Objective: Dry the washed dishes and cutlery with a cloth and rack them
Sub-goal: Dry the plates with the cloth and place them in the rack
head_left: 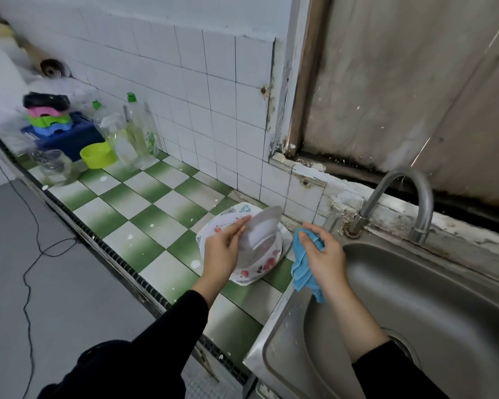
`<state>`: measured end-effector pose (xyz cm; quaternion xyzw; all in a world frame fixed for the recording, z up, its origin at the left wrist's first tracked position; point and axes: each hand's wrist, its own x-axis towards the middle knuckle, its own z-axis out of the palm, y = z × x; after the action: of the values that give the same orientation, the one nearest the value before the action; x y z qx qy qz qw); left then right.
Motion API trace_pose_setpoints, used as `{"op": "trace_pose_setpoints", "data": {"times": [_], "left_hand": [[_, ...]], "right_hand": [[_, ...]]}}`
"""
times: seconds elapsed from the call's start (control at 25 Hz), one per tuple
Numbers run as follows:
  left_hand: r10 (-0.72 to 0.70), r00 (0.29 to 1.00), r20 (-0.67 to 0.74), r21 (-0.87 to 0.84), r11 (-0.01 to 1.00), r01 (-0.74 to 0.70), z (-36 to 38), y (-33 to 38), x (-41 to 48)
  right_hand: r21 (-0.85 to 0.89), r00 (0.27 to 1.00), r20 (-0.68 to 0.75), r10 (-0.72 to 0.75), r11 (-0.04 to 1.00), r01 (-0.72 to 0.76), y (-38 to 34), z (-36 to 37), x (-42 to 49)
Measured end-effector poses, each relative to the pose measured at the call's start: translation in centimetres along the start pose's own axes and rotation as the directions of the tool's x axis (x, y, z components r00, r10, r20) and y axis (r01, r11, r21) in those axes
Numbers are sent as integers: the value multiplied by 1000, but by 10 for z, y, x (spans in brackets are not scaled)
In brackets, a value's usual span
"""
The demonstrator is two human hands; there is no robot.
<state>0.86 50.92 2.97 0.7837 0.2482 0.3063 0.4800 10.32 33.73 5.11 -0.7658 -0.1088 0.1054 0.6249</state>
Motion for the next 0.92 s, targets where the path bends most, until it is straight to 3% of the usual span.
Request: {"op": "trace_pose_setpoints", "data": {"times": [0.12, 0.2, 0.32, 0.4, 0.48, 0.56, 0.6, 0.64, 0.72, 0.76, 0.8, 0.84, 0.92], "left_hand": [[-229, 959, -169, -249, 951, 183, -9, 19, 18], [-293, 932, -212, -365, 909, 202, -18, 36, 23], [-209, 944, -256, -372, 922, 103, -30, 69, 20], [-119, 948, -295, -338, 941, 14, -33, 91, 12], [-25, 940, -340, -289, 954, -79, -35, 113, 3], [32, 930, -367, -274, 951, -141, -36, 131, -6], [44, 930, -365, -290, 944, -159, -39, 139, -11], [49, 932, -359, -320, 932, -172, -42, 146, -15], [42, 942, -334, -388, 904, -178, -47, 158, -25], [40, 945, -324, -408, 896, -177, -50, 164, -29], [38, 947, -319, -420, 890, -177, -52, 169, -32], [35, 946, -321, -431, 885, -179, -54, 172, -33], [22, 938, -347, -463, 865, -192, -58, 175, -35]], "right_hand": [[36, 998, -36, -59, 998, 60, -20, -9, 9], [107, 995, -46, -91, 990, 95, -34, -12, 10], [244, 990, -53, -133, 959, 142, -60, -7, 6], [279, 953, 19, -303, 917, 286, -82, 2, -4], [127, 810, 129, -572, 820, 559, -106, 18, -23], [-227, 585, 201, -785, 544, 808, -118, 37, -33], [-362, 522, 178, -834, 438, 823, -124, 40, -27], [-404, 553, 105, -826, 473, 783, -132, 39, -18], [-230, 795, -64, -604, 784, 577, -149, 28, 7], [-124, 878, -57, -476, 876, 467, -154, 25, 13], [-85, 895, -11, -446, 892, 444, -156, 24, 7], [-115, 839, 41, -543, 831, 543, -159, 24, -7], [-149, 589, 190, -785, 570, 808, -153, 31, -47]]}}
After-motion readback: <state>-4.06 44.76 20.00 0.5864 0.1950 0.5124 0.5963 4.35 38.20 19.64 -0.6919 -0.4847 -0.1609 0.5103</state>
